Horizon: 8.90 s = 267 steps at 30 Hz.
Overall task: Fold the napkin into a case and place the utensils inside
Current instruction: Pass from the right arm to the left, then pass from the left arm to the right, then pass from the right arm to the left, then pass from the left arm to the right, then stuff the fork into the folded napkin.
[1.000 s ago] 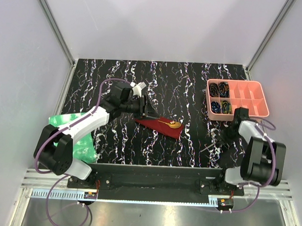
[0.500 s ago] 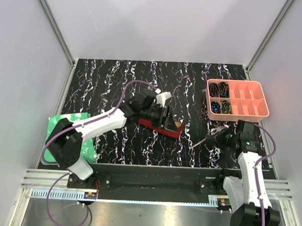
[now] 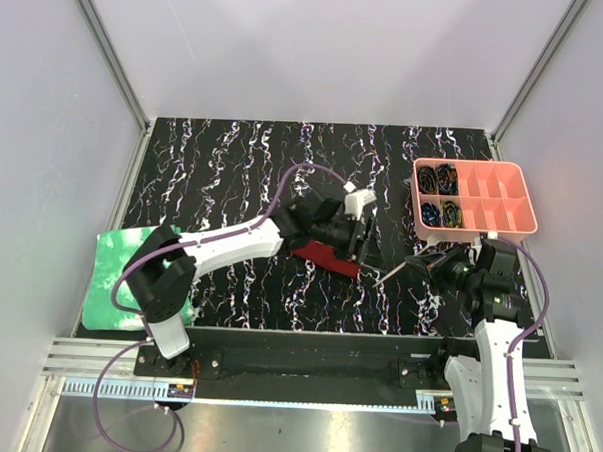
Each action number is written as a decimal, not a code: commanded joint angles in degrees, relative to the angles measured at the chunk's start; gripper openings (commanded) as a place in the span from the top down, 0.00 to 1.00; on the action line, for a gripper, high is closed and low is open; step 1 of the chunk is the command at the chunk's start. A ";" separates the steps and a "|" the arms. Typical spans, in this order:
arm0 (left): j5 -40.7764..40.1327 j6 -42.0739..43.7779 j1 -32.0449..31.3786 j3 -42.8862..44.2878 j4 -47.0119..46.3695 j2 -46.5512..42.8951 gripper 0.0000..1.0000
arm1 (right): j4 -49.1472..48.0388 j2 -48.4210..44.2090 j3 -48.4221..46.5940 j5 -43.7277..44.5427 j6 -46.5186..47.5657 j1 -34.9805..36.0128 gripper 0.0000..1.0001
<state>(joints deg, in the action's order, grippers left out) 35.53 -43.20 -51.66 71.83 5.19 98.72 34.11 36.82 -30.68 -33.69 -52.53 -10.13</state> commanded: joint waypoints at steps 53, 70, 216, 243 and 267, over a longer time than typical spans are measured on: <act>-54.60 38.37 -7.31 -3.10 22.41 -19.08 1.00 | -9.67 34.00 -28.91 17.34 -0.27 30.51 0.12; -39.78 28.18 -5.92 -1.78 24.78 -21.63 0.78 | -27.16 35.70 -24.26 17.35 -1.26 36.76 1.00; -12.24 4.09 33.73 -17.25 -0.80 4.82 1.00 | -49.75 39.82 2.73 13.56 -3.98 29.29 1.00; -13.02 4.35 32.32 -17.69 -0.63 1.40 1.00 | -51.87 47.57 0.35 14.79 -7.59 35.44 0.53; -16.81 6.29 31.53 -16.46 3.42 -2.83 1.00 | -44.30 46.77 -1.76 12.69 -5.38 35.79 0.94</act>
<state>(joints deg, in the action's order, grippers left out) 20.75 -37.91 -20.08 54.70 9.58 95.83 -7.86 83.55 -30.11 -19.57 -55.92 24.77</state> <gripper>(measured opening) 0.002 0.080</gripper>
